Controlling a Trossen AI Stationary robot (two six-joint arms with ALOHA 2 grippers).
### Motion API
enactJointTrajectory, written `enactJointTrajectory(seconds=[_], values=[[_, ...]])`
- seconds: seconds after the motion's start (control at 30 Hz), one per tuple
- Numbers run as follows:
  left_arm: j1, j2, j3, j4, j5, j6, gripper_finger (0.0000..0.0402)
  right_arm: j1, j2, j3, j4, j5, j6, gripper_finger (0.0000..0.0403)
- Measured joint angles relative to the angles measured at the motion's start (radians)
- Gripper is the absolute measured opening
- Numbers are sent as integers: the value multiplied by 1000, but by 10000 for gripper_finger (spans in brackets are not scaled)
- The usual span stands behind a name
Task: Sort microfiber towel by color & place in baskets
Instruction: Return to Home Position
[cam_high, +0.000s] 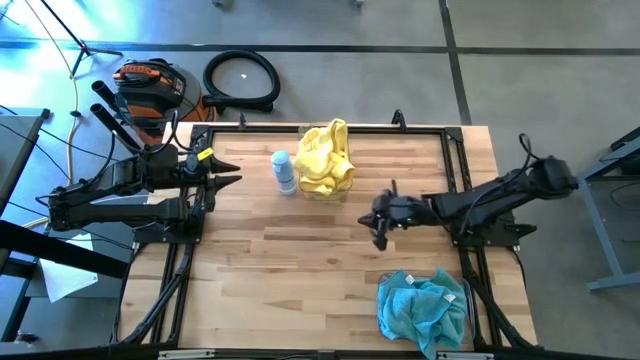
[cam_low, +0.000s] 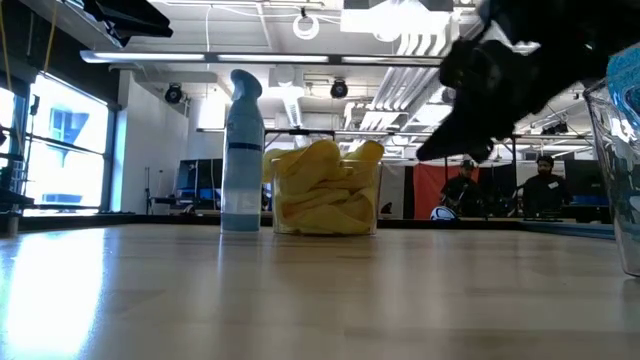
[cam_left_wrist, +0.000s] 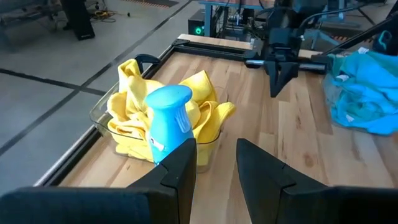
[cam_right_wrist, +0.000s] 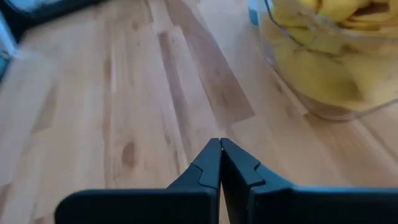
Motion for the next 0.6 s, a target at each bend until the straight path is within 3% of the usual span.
enactJointTrajectory(seconds=[0.2,0.6], values=[[0,0,0,1,-7,37,104,0,-88,-231,268,19,-24,0],[0,0,0,1,-13,13,104,1,-467,-490,309,18,-54,0]])
